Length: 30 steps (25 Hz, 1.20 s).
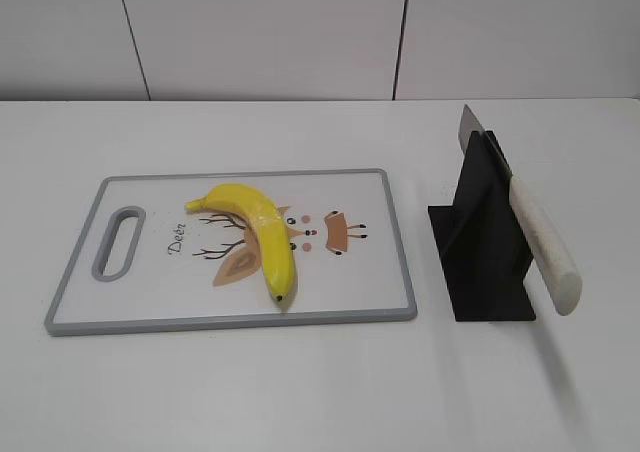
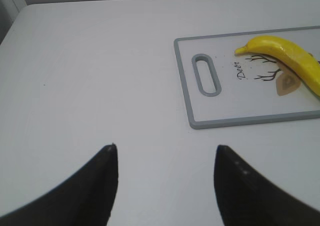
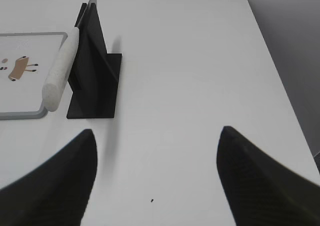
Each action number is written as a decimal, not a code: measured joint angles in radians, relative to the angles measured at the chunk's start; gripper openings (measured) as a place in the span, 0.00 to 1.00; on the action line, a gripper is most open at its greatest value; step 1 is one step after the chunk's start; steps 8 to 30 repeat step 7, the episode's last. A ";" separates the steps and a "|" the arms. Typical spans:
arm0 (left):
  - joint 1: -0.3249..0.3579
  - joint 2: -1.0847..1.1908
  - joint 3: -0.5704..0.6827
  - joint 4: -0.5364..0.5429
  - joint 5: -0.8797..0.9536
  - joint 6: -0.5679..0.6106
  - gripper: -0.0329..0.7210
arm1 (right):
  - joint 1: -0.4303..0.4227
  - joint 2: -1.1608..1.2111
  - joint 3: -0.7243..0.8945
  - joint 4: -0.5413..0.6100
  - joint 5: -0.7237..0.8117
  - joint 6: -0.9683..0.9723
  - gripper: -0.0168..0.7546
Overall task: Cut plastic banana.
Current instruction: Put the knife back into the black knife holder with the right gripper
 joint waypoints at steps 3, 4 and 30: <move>0.000 0.000 0.000 0.001 0.000 -0.016 0.80 | 0.000 0.000 0.000 0.000 0.000 0.000 0.76; 0.000 0.000 0.000 0.004 0.000 -0.021 0.80 | 0.000 0.000 0.000 0.000 0.000 0.000 0.76; 0.000 0.000 0.000 0.009 0.000 -0.034 0.80 | 0.000 0.000 0.000 0.000 0.000 -0.001 0.76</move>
